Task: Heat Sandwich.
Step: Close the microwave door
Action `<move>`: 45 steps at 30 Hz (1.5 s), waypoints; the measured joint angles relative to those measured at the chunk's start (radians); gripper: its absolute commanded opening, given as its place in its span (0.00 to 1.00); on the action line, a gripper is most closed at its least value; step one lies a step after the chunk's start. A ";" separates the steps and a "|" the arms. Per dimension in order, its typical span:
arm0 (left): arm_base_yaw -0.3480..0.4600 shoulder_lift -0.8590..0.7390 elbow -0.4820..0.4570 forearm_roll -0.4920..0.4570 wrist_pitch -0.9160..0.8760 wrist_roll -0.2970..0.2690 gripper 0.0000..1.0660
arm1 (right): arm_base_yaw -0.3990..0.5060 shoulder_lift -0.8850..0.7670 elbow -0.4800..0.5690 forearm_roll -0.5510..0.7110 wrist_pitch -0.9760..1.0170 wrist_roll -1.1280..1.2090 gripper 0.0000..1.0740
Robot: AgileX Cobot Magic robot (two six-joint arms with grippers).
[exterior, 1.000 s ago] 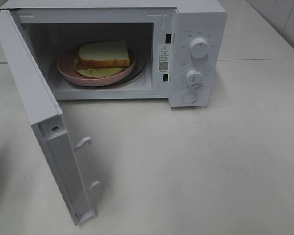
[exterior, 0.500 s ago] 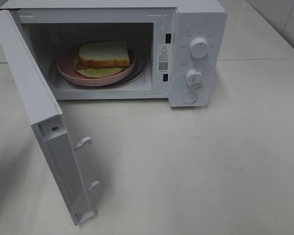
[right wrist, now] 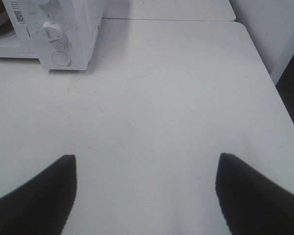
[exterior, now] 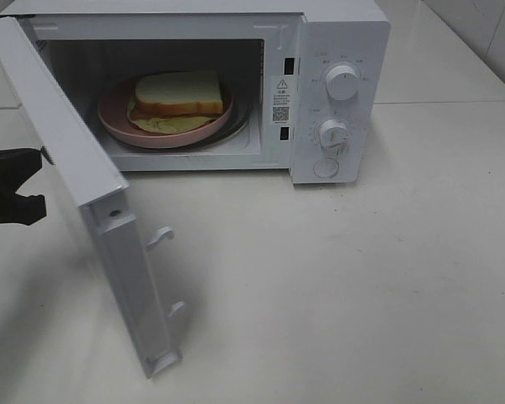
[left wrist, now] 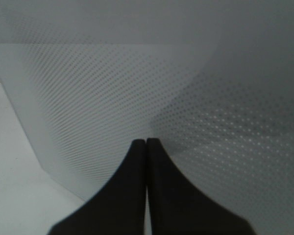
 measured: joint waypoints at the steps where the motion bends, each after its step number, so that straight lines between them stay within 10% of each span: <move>1: 0.000 0.000 0.000 0.000 0.000 0.000 0.00 | 0.000 0.000 0.000 0.000 0.000 0.000 0.70; 25: -0.387 0.192 -0.255 -0.444 -0.027 0.185 0.00 | 0.000 0.000 0.000 0.000 0.000 0.000 0.70; 45: -0.494 0.374 -0.554 -0.528 0.024 0.194 0.00 | 0.000 0.000 0.000 0.000 0.000 0.000 0.70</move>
